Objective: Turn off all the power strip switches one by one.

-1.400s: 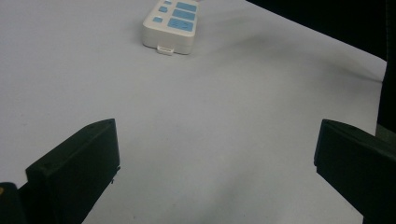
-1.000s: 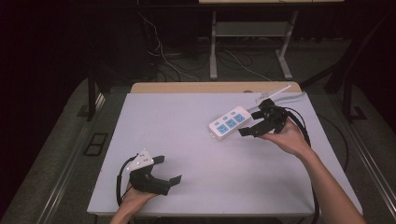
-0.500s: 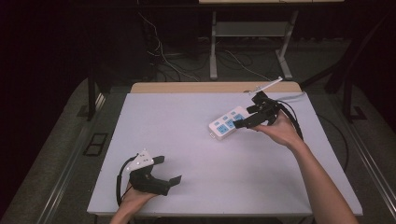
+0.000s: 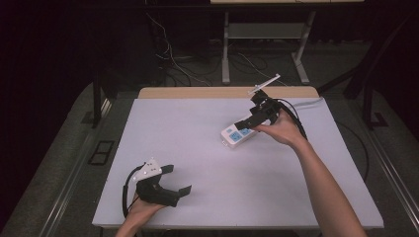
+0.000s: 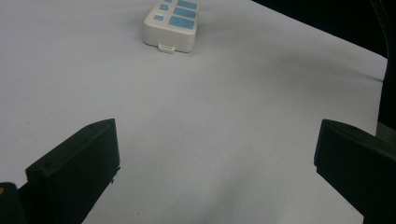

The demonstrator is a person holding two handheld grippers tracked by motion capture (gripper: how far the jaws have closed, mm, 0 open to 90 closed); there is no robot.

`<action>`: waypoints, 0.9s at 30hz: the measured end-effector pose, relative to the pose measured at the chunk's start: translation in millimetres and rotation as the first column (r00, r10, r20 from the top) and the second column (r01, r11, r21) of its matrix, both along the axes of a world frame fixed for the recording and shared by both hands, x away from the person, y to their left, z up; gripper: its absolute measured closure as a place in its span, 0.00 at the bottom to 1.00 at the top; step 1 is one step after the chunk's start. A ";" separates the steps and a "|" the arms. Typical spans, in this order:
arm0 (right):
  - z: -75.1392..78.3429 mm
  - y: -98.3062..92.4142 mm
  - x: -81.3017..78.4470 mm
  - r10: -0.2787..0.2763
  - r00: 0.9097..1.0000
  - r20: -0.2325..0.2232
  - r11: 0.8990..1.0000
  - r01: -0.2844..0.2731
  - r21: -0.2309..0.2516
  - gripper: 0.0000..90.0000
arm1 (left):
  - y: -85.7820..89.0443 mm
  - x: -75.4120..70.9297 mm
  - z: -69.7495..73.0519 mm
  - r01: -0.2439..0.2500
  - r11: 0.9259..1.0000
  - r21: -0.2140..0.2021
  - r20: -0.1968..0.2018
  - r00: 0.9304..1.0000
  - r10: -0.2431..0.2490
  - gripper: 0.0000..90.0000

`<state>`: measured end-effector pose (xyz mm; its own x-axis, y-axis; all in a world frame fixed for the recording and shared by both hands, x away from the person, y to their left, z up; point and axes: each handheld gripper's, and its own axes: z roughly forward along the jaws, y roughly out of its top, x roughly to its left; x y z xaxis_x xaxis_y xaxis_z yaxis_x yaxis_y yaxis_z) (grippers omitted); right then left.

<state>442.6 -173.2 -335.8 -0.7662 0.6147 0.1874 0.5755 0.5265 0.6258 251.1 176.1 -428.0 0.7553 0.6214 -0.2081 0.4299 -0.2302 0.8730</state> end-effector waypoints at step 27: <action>-32.0 37.5 19.7 0.023 0.999 -0.024 1.000 -0.024 -0.018 0.26 | -1.2 0.6 -0.8 0.017 1.000 0.006 -0.004 1.000 -0.017 0.00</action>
